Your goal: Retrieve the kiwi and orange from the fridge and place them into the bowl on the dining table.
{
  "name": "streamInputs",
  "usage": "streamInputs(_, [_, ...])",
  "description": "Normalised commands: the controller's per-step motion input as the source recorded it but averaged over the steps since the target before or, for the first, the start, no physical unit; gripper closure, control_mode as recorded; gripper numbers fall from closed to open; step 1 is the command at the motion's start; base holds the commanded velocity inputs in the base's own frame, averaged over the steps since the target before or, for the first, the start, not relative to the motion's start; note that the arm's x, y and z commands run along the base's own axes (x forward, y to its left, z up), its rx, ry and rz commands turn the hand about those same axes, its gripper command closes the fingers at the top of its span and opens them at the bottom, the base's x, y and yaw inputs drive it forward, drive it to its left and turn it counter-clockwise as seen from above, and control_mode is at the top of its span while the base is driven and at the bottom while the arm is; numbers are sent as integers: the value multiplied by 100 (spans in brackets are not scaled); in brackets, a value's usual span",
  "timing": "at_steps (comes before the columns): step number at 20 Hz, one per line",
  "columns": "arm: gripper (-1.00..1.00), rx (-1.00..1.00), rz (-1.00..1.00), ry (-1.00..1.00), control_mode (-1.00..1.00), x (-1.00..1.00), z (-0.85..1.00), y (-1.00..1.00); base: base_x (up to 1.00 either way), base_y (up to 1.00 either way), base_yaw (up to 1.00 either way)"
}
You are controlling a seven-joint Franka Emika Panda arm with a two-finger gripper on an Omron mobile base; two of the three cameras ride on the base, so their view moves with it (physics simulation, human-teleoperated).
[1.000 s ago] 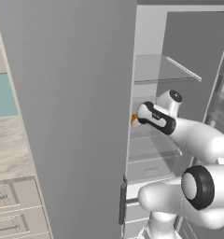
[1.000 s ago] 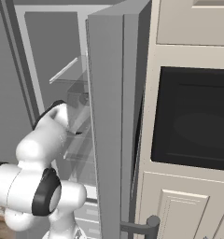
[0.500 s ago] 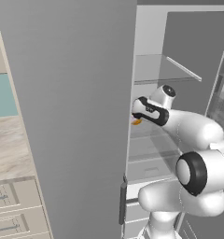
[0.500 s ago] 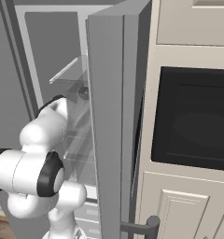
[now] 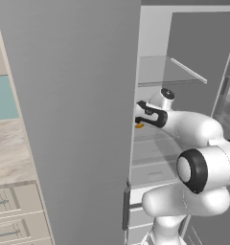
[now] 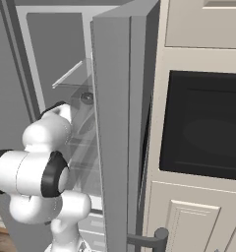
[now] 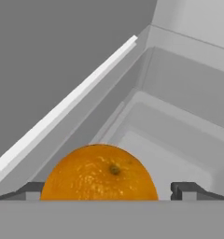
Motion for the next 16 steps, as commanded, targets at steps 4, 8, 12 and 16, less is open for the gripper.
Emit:
streamInputs(4, [100, 0, 0, 0, -100, 2, -70, -9, 0, 0, 0])
streamInputs(8, [100, 0, 3, 3, -100, 0, -90, 0, 0, 0, 0])
streamInputs(12, [100, 0, 1, 13, -100, -11, -100, 0, 0, 0, 0])
streamInputs(16, [100, 0, -2, 6, -100, -59, -54, -23, 0, 0, 0])
